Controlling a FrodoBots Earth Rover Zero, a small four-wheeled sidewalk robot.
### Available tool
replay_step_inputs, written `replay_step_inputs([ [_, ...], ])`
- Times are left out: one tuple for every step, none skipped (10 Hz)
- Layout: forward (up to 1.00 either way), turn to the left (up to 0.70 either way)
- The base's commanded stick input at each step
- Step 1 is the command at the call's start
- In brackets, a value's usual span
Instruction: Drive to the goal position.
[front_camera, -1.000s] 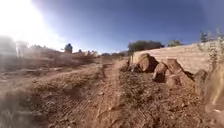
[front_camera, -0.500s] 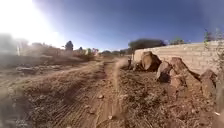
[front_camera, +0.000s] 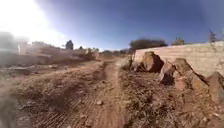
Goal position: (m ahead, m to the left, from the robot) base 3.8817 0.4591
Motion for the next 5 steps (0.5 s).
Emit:
replay_step_inputs([
  [0.50, 0.00],
  [0.50, 0.00],
  [0.50, 0.00],
  [0.50, 0.00],
  [0.50, 0.00],
])
